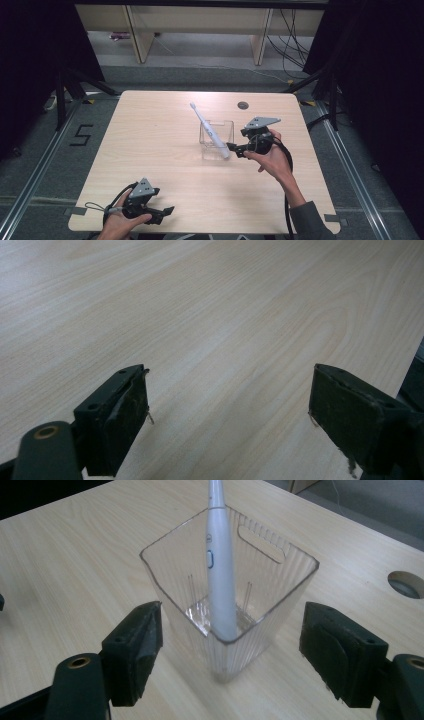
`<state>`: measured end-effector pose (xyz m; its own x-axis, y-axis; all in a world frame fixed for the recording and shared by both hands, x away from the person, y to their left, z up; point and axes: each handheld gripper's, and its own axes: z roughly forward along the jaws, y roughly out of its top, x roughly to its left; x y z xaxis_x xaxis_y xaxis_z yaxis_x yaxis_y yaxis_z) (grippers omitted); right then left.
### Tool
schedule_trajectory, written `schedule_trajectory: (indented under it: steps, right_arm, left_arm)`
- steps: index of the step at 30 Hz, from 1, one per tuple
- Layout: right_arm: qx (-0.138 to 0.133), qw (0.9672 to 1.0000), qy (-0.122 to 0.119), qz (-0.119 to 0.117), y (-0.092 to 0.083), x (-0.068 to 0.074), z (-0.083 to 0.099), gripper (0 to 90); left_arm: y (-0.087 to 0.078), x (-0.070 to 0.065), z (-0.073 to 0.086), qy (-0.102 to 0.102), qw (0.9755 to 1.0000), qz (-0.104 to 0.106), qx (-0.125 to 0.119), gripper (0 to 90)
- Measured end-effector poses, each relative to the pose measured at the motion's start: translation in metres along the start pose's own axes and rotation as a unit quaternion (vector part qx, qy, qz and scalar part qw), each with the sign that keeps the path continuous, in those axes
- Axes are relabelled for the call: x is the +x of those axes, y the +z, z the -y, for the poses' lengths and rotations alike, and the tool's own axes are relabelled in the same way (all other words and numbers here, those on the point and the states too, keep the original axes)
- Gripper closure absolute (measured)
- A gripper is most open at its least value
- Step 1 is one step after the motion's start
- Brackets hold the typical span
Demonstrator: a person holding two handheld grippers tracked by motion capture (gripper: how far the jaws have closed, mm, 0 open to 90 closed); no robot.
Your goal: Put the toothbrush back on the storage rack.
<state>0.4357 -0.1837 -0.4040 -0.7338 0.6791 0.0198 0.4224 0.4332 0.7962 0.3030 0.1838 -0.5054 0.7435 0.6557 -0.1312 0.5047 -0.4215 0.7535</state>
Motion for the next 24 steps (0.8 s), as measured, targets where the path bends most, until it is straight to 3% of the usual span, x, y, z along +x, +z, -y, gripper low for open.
schedule_trajectory:
  steps: [10, 11, 14, 18, 24]
  right_arm:
    - [-0.008, 0.9999, -0.001, 0.009, -0.016, -0.002, 0.02, 25.8]
    - [-0.008, 0.9999, -0.001, 0.009, -0.016, -0.002, 0.02, 25.8]
    - [-0.005, 0.9999, 0.001, 0.011, -0.021, -0.001, 0.026, 25.3]
    - [-0.01, 0.9998, -0.005, 0.017, -0.024, -0.003, 0.031, 24.6]
    - [-0.013, 0.9997, 0.002, 0.019, -0.03, -0.003, 0.04, 23.9]
  left_arm:
    - [0.0, 0.0, 0.0, 0.002, 1.0, -0.002, 0.0, 15.3]
    - [0.001, -0.001, 0.0, -0.009, 0.9999, 0.001, -0.006, 15.3]
    - [0.0, 0.0, 0.0, 0.004, 1.0, -0.003, 0.001, 15.3]
    - [0.0, 0.0, 0.0, 0.004, 1.0, -0.003, 0.001, 15.3]
    - [0.001, -0.003, 0.0, -0.012, 0.9998, 0.001, -0.012, 15.3]
